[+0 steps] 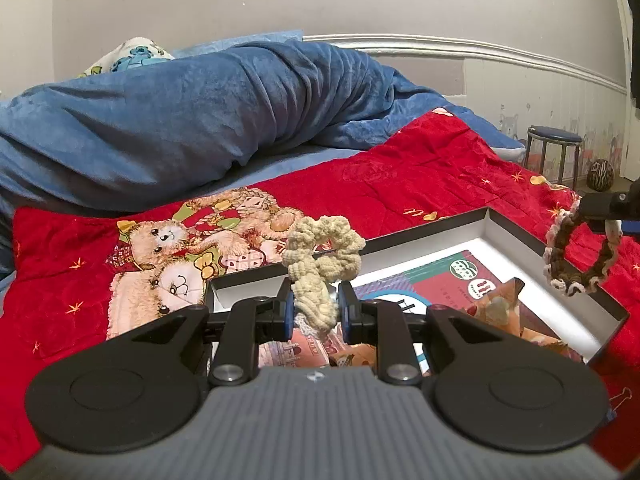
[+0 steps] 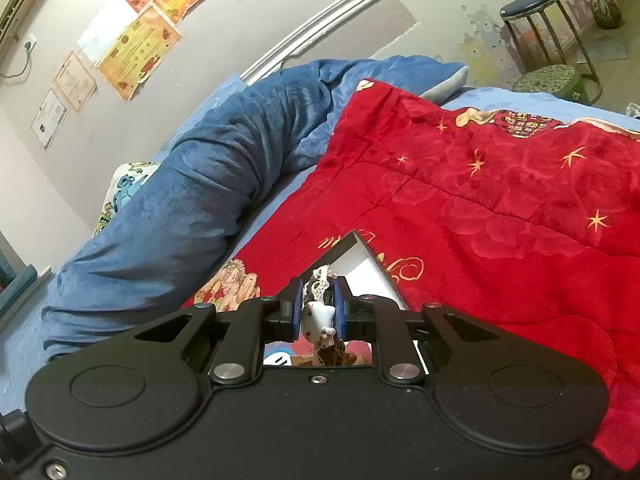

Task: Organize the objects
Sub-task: 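Hold both scrunchies above the box interior, lowering toward the packets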

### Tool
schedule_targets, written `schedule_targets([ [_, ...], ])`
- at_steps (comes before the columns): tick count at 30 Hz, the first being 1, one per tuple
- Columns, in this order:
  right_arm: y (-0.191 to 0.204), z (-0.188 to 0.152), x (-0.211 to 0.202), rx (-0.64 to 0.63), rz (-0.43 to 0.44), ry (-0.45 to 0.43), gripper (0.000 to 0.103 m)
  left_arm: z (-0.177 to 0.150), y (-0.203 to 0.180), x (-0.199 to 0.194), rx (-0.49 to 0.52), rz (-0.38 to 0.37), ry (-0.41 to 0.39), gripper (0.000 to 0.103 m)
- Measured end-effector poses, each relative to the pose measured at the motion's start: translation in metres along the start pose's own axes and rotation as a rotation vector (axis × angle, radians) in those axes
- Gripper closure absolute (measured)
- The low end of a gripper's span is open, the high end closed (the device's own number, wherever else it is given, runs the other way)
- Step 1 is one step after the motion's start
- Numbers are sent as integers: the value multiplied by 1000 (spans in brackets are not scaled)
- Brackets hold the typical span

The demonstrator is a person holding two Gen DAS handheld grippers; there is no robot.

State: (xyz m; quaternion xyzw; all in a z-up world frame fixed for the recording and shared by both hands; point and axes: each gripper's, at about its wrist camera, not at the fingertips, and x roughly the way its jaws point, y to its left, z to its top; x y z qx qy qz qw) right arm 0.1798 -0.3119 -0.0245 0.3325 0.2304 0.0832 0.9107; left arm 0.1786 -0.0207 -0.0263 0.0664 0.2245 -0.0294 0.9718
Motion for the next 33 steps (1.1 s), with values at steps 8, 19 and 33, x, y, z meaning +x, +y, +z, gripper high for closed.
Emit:
schedule_targets([
  [8,2,1,-2,-6,19,-6,87,0,0,3,-3,2,9,78],
  [19,1,0,-1,-9,13,10,87,1,4,8,-37,-18,30,78],
  [33,-14,1,14,28,16,55,87,2,-4,7,3,-78,36,76],
])
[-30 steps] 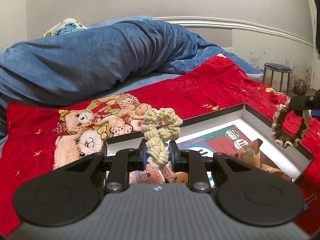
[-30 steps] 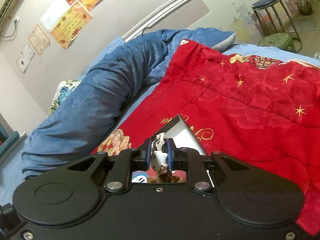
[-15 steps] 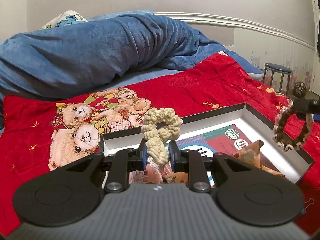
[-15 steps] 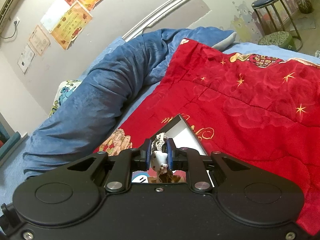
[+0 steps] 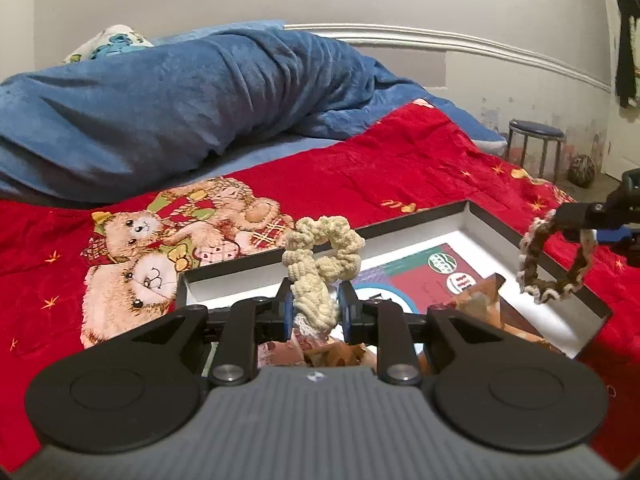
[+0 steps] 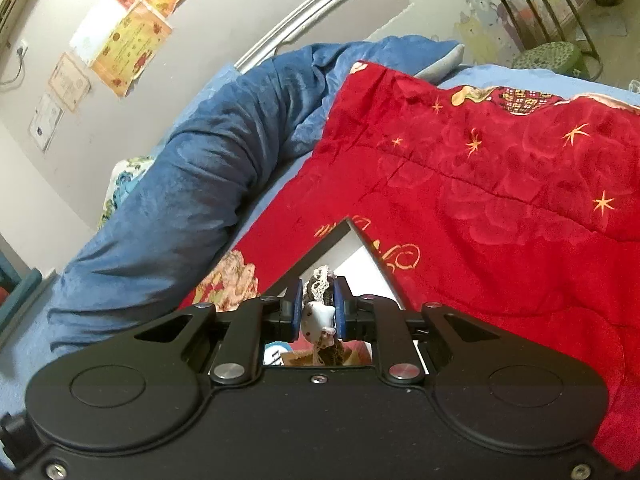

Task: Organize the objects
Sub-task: 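Hold both scrunchies above the box interior, lowering toward the packets, then open right tool to drop beaded scrunchie into box while left tool holds cream scrunchie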

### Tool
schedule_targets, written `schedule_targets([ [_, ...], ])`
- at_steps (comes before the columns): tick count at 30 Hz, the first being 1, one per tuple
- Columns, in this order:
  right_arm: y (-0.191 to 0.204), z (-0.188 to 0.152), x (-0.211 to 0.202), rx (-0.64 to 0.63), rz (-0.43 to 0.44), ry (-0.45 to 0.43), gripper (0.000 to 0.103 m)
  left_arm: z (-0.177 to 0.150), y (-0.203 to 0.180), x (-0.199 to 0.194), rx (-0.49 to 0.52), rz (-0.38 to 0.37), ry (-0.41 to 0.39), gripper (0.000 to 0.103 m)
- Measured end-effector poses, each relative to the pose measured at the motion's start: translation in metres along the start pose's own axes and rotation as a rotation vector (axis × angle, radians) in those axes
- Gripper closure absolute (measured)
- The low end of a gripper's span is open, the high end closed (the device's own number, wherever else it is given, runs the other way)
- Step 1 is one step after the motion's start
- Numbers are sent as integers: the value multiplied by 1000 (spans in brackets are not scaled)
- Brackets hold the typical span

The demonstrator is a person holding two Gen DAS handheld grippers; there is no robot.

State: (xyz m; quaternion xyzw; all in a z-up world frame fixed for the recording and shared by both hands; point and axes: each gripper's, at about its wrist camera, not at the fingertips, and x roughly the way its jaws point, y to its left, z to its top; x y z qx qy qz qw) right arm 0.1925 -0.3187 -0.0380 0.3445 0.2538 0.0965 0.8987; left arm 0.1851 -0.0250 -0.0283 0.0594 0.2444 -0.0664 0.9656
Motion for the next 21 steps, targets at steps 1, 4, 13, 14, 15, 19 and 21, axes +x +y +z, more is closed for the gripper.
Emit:
schedule_targets([
  [1,2,-1,1,-9,-9,4,87,0,-1,0,2,-2,-1,76],
  [4,4,-5,5,-21,-22,19,87,1,-1,0,-6,-19,7,76],
  [13,15,-10,18,-68,-8,33,87,-2,-11,4,0,-5,-2,76],
  [14,16,-9,20,-60,10,30,87,-3,-11,4,2,9,-7,76],
  [15,16,-9,22,-48,30,26,88,-3,-11,4,5,17,-8,76],
  [19,14,-6,31,-20,98,21,89,-6,-11,7,17,32,3,76],
  [21,15,-5,38,-31,104,29,91,-6,-11,10,9,34,14,76],
])
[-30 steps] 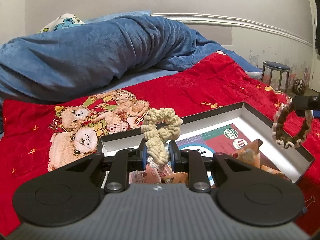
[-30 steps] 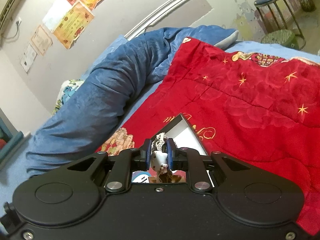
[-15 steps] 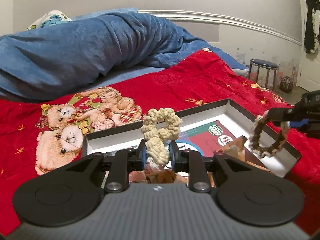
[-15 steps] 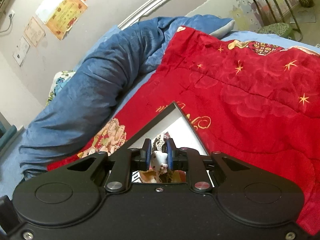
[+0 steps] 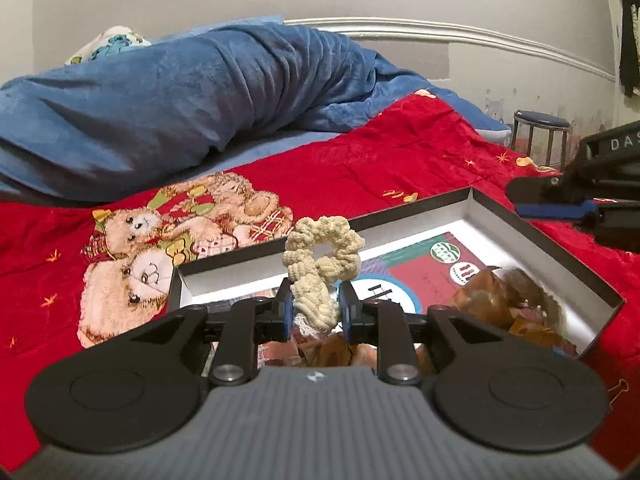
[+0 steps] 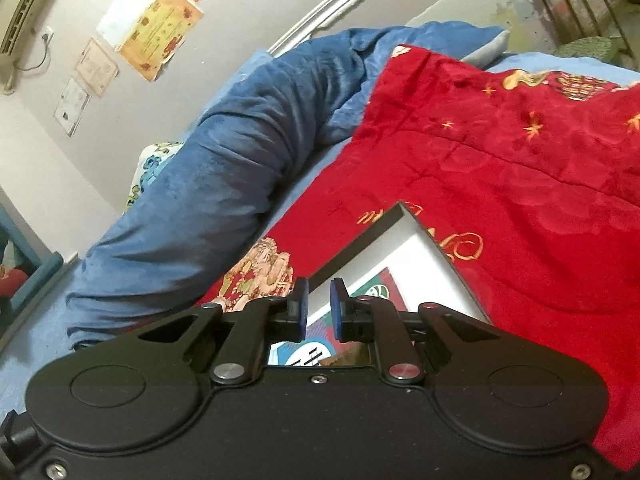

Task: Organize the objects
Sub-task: 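Open right tool to drop beaded scrunchie into box while left tool holds cream scrunchie, then open left tool to drop cream scrunchie into the box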

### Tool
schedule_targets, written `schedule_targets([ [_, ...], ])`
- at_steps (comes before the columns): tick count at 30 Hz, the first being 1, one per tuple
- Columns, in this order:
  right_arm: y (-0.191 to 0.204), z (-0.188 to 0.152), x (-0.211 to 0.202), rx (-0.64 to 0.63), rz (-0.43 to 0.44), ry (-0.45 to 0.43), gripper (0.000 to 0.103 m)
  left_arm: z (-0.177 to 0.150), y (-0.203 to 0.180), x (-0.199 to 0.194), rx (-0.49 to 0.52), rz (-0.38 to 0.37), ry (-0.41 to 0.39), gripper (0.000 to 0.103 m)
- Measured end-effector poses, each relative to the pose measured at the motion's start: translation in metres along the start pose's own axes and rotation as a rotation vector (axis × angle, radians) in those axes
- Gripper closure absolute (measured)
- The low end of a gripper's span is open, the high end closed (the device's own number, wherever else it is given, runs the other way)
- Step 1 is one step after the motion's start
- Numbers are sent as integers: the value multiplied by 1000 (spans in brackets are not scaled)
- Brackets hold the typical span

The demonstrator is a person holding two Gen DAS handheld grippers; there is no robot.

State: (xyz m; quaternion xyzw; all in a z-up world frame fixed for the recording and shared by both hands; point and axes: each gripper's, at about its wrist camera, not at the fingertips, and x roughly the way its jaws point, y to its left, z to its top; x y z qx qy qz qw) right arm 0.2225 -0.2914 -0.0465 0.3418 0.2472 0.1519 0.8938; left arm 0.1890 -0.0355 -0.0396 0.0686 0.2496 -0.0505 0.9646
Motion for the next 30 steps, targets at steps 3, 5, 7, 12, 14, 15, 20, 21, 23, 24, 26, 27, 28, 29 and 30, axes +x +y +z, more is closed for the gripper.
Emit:
schedule_targets([
  [3,-7,-1,13,29,5,18,91,-3,-2,6,7,3,20,76],
  [5,-11,-2,20,50,-1,31,91,-5,-4,9,16,3,27,76],
  [7,-14,-4,24,58,2,39,91,-6,-6,11,21,3,32,75],
  [12,-14,-11,31,50,-13,87,91,-8,-10,13,38,18,28,61],
  [14,-13,-13,34,58,-24,106,91,-9,-11,13,47,17,22,57],
  [15,-13,-13,35,62,-21,114,90,-10,-11,12,49,16,22,45],
  [20,-2,-13,25,44,-13,120,73,-7,-8,-1,32,21,-17,35],
  [21,1,-13,20,37,1,114,62,-6,-7,-6,33,15,-33,33],
  [23,11,-10,8,0,34,88,56,-4,-6,-16,42,15,-54,31],
  [24,17,-9,0,-15,62,77,51,-2,-5,-21,39,19,-63,30],
  [26,25,-6,-15,-21,101,72,42,2,-3,-31,23,7,-82,28],
  [27,29,-5,-27,-34,121,63,42,3,-3,-37,20,4,-87,27],
  [28,33,-4,-37,-54,126,51,40,5,-3,-42,16,2,-91,26],
  [29,36,-2,-49,-80,107,35,35,7,-4,-48,15,-6,-96,26],
  [30,39,-1,-58,-103,73,17,30,8,-6,-54,21,-16,-104,22],
])
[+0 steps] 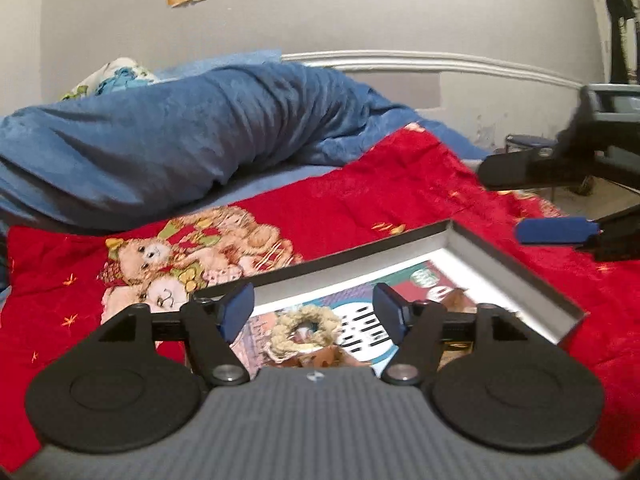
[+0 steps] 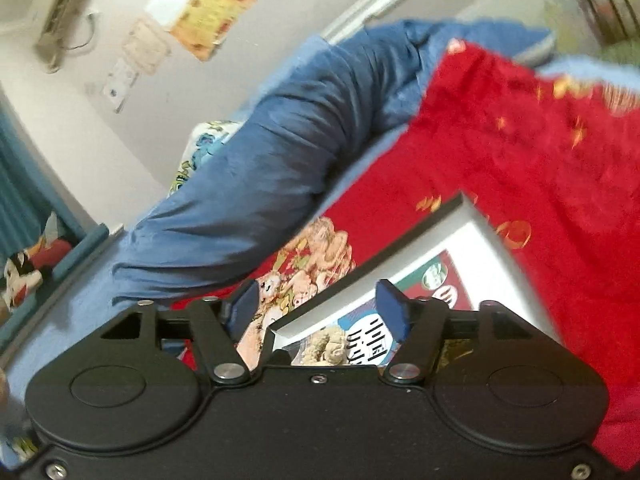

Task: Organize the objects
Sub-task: 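Open left tool to drop cream scrunchie into the box, then move left tool to teal binder clip while right tool moves to blue binder clip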

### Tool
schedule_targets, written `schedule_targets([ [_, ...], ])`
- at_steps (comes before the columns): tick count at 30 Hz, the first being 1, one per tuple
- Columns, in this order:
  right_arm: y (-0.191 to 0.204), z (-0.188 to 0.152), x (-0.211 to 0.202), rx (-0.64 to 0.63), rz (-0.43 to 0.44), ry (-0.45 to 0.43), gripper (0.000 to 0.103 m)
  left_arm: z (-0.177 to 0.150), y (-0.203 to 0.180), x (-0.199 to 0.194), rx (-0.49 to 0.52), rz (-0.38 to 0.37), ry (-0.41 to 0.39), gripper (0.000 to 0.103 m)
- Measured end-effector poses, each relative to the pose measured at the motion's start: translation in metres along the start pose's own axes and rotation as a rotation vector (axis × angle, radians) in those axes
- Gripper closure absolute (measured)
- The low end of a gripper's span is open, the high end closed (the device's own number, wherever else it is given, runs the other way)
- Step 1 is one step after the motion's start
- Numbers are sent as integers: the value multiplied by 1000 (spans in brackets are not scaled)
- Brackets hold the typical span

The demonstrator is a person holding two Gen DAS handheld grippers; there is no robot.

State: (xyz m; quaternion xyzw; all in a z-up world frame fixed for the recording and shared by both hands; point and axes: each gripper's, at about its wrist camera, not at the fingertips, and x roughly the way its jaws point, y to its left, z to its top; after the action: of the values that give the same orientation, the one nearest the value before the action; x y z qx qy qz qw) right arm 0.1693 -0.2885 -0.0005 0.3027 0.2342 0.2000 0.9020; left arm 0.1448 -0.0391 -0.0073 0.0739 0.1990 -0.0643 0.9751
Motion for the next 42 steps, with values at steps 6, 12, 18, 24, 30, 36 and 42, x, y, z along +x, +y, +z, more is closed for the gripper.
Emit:
schedule_targets([
  [6,9,6,-32,-93,-322,21,28,-9,-15,-27,-21,-33,9,19],
  [12,0,-17,-68,-77,-491,80,29,-24,-47,-45,1,-132,67,19],
  [18,-12,-28,-83,-60,-562,118,31,-42,-95,-42,103,-226,109,19],
  [24,-19,-29,-83,-22,-571,138,32,-61,-118,-22,140,-263,179,30],
  [30,-30,-28,-81,30,-562,151,32,-71,-119,-3,99,-254,248,65],
  [36,-24,-28,-83,29,-532,141,32,-74,-127,1,124,-218,226,72],
  [42,-22,-35,-74,20,-531,170,32,-75,-129,0,143,-209,208,75],
])
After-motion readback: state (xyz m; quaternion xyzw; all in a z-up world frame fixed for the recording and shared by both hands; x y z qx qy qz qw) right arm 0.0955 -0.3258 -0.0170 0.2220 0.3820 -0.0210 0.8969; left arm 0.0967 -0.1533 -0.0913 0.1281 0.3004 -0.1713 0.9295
